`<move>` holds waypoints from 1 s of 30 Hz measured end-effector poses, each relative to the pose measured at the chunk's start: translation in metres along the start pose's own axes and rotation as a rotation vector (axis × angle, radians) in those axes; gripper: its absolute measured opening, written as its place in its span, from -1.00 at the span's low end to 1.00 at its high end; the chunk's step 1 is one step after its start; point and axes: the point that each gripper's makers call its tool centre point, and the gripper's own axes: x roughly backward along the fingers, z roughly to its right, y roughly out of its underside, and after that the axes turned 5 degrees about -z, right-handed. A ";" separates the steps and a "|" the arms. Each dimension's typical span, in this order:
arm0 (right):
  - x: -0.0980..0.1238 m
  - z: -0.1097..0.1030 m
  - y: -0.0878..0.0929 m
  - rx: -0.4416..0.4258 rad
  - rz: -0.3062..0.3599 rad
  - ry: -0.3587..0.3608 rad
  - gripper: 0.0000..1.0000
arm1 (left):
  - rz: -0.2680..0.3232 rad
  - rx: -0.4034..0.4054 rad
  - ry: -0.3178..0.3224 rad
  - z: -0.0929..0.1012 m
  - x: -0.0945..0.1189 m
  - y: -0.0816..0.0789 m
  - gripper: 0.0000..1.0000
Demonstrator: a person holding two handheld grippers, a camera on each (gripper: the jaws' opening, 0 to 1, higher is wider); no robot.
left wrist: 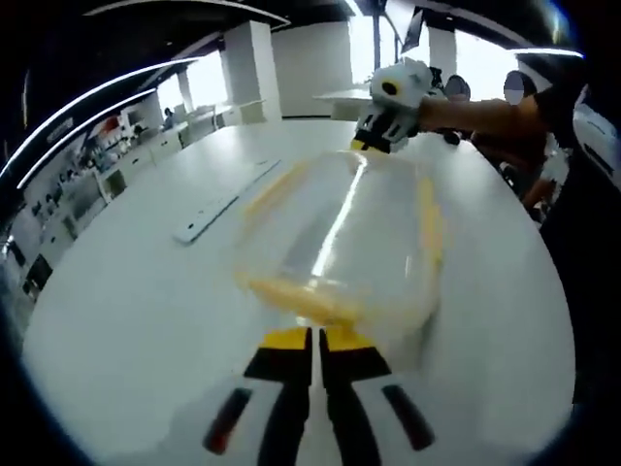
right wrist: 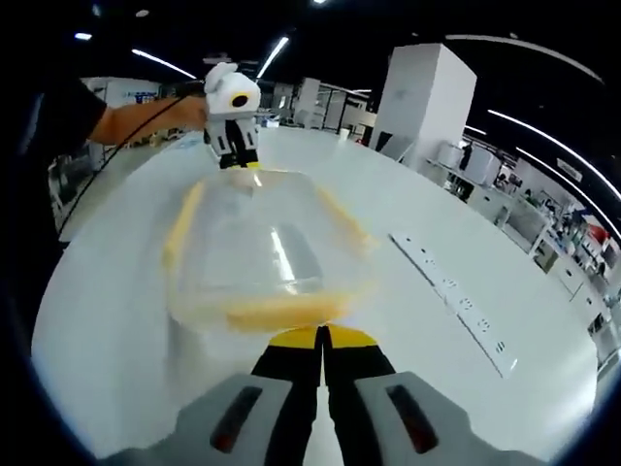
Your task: Snap each plastic latch of the storage box into its locked position after aligning the lid with the box until every specified latch is closed and the lid sits flush.
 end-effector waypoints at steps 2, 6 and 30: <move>0.007 0.010 -0.006 -0.019 0.026 0.052 -0.99 | -0.003 0.008 -0.040 -0.010 0.006 0.003 -0.94; 0.020 0.022 -0.020 -0.037 0.089 0.128 -0.99 | 0.059 0.056 -0.095 -0.025 0.019 -0.005 -0.96; -0.013 -0.148 -0.085 0.231 0.120 -0.158 -0.99 | 0.402 0.239 0.177 0.030 -0.020 -0.109 -0.96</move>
